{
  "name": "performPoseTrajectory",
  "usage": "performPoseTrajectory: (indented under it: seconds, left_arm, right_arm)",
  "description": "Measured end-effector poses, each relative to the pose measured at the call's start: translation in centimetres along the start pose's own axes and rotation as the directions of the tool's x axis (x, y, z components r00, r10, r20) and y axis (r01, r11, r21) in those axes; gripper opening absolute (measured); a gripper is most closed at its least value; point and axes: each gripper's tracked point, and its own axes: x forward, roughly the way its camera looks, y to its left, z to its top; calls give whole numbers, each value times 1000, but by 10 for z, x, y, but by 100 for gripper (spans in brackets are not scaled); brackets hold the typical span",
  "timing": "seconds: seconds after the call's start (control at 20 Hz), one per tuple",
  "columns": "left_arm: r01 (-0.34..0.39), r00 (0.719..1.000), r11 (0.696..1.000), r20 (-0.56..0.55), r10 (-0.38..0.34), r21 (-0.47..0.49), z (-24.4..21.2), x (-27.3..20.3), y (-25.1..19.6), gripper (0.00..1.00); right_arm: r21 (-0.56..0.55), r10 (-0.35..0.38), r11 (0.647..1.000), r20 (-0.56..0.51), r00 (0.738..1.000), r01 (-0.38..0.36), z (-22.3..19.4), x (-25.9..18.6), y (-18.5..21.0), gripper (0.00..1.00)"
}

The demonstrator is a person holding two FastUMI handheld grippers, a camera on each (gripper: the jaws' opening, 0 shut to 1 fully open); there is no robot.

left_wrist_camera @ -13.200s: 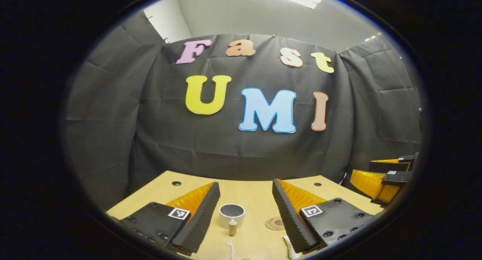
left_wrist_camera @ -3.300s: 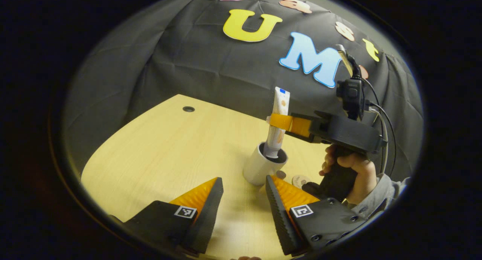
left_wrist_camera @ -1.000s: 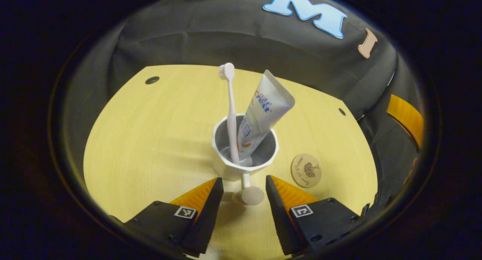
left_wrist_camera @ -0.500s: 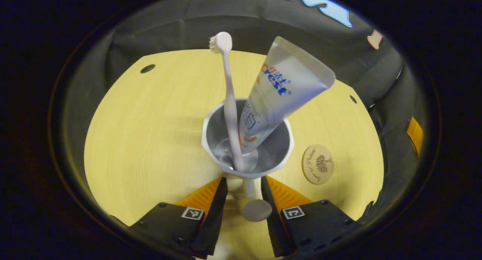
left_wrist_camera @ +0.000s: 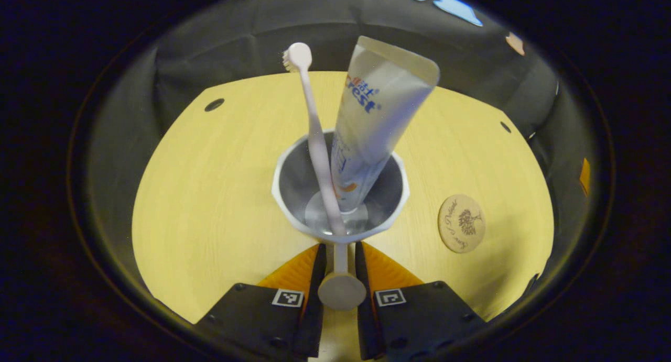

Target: Put the toothbrush and toothpaste on the desktop into the cup, then pick up the cup and place it on the coaster on the desktop.

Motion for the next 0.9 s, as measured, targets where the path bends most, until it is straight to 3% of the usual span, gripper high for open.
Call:
performPoseTrajectory:
  seconds: [0.15, 0.4, 0.45, 0.55, 0.6, 0.65, 0.7, 0.8, 0.9]
  left_arm:
    - [2, 999, 999, 31, -3, 38, -3, -4, -9, 32]
    - [52, 996, 998, 71, -55, 32, -3, -9, -30, 32]
    - [57, 995, 998, 80, -60, 40, -2, -10, -34, 38]
    - [68, 992, 996, 98, -74, 60, 1, -15, -44, 32]
    - [67, 990, 995, 118, -75, 73, 5, -18, -48, 37]
    - [71, 989, 995, 124, -80, 76, 6, -18, -55, 25]
    - [83, 989, 993, 117, -92, 82, 6, -17, -63, 31]
    - [101, 987, 992, 120, -111, 81, 3, -19, -72, 19]
    - [112, 982, 989, 144, -125, 91, 3, -20, -83, 25]
  right_arm:
    - [8, -1, 1000, -4, 1000, 1, -3, -3, -3, 84]
    - [21, -13, 1000, -2, 1000, 13, -4, -8, -11, 84]
    - [24, -14, 1000, -3, 1000, 14, -5, -9, -12, 84]
    - [32, -18, 999, -1, 1000, 18, -5, -11, -14, 84]
    - [34, -20, 999, 1, 1000, 20, -4, -12, -15, 84]
    - [36, -21, 999, 3, 1000, 21, -4, -13, -16, 84]
    - [39, -21, 999, 4, 1000, 21, -3, -14, -16, 84]
    - [42, -19, 999, 5, 1000, 19, -4, -17, -16, 84]
    - [39, -25, 999, 10, 1000, 25, -4, -20, -20, 82]
